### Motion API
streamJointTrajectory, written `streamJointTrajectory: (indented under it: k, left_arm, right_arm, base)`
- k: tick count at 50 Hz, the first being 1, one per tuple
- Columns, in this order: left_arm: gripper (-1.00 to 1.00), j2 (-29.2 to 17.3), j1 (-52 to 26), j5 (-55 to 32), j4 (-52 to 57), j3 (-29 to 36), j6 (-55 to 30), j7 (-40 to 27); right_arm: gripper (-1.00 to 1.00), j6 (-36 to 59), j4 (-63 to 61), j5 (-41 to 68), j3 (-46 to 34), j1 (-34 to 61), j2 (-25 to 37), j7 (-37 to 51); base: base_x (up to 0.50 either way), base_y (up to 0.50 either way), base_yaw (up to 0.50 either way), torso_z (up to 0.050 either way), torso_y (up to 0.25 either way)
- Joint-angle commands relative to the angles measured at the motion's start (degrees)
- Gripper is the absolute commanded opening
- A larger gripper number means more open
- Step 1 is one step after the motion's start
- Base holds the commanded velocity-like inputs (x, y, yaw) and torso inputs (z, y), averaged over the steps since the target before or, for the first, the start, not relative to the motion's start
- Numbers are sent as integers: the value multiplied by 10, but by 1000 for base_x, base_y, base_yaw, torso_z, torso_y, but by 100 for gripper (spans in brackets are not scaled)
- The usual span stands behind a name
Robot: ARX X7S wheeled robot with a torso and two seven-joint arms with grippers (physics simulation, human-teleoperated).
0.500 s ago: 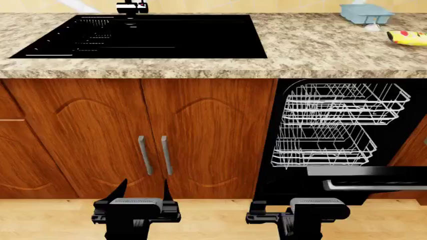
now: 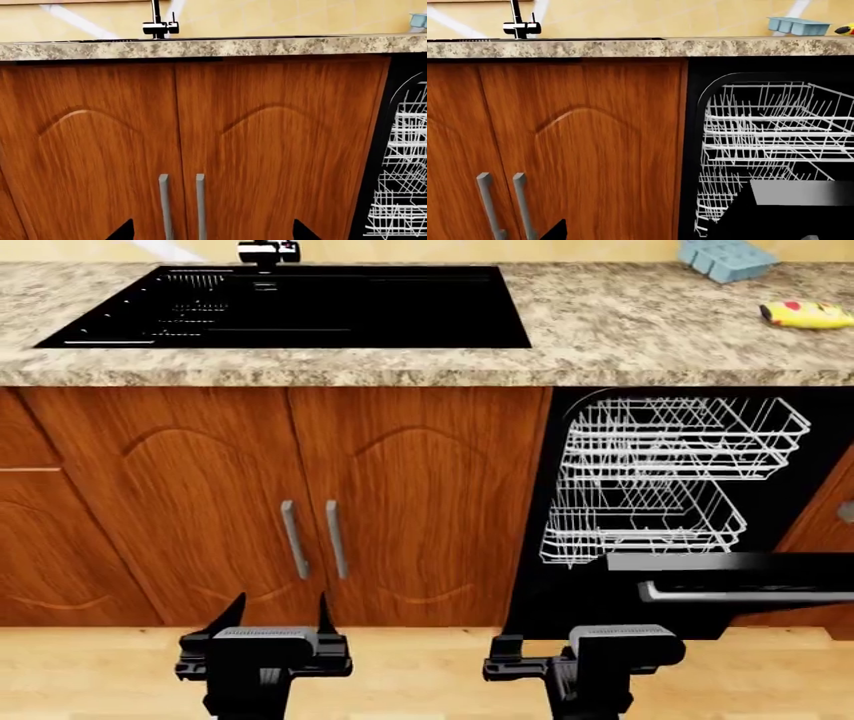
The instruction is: Close the dishwasher door
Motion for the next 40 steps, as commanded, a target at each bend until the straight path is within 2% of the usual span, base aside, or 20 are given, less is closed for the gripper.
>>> streamJointTrajectory:
  k: [1,10,19,40]
  left_arm:
    - [100,-11,1,-6,5,11,-4,-12]
    - [100,-17,2,-11,7,18,-1,-17]
    - [100,-23,1,-18,6,25,0,-23]
    - [100,-35,-1,-27,9,39,-2,-35]
  right_arm:
    - [100,12,-15,14,-15,-2,12,11]
    - [100,7,-19,19,-21,-2,19,20]
    - [100,13,-32,33,-25,-6,25,24]
    - [100,28,-46,52,-39,-6,39,33]
  base:
    - [-500,31,0,0,0]
    - [-495,30,0,0,0]
    - [-20,-24,0,0,0]
    - [0,-500,0,0,0]
